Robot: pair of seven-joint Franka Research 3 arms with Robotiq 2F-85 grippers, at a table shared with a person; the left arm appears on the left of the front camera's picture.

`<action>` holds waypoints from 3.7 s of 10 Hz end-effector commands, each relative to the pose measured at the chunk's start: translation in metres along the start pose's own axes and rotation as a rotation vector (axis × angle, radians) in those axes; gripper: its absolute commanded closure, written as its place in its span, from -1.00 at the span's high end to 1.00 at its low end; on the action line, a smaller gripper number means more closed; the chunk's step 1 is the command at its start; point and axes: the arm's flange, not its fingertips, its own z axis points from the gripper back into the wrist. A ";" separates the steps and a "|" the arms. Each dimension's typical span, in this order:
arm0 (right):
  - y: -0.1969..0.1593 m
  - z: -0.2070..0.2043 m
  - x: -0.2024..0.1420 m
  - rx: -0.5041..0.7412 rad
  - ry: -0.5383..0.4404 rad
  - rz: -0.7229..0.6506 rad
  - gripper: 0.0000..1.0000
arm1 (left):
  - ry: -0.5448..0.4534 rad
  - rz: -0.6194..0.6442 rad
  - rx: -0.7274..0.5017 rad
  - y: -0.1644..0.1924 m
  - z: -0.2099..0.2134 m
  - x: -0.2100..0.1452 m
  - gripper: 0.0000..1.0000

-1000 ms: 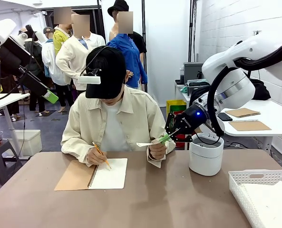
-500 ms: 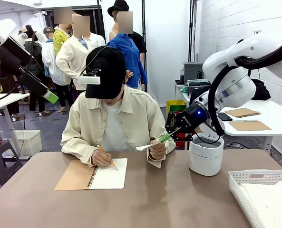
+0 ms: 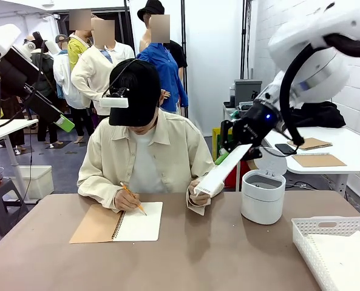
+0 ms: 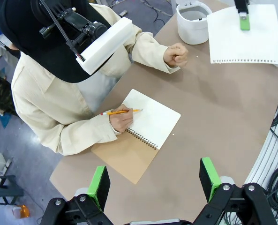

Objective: Sort the paper based on its condition.
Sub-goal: If a person hands you a paper, place it in the Organizing basket , and if it's crumpled, put it in the Trash can.

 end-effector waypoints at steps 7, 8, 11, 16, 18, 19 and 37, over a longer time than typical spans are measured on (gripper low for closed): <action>-0.021 0.076 -0.091 -0.521 -0.509 0.504 -1.00 | -0.004 0.004 0.002 0.001 0.000 0.001 1.00; -0.031 0.082 -0.097 -0.560 -0.563 0.520 -1.00 | -0.004 0.004 0.002 0.001 0.000 0.001 1.00; -0.069 0.091 -0.125 -0.721 -0.630 0.495 -1.00 | -0.004 0.004 0.002 0.001 0.000 0.001 1.00; -0.129 0.078 -0.115 -0.830 -0.515 0.221 -1.00 | -0.004 0.004 0.002 0.001 0.000 0.001 1.00; -0.142 0.074 -0.108 -0.836 -0.505 0.114 -1.00 | -0.004 0.004 0.002 0.001 0.000 0.001 1.00; -0.138 0.078 -0.114 -0.835 -0.522 0.226 -1.00 | -0.004 0.004 0.002 0.001 0.000 0.001 1.00; -0.194 0.004 -0.090 -0.790 -0.369 0.107 -1.00 | -0.004 0.004 0.002 0.001 0.000 0.001 1.00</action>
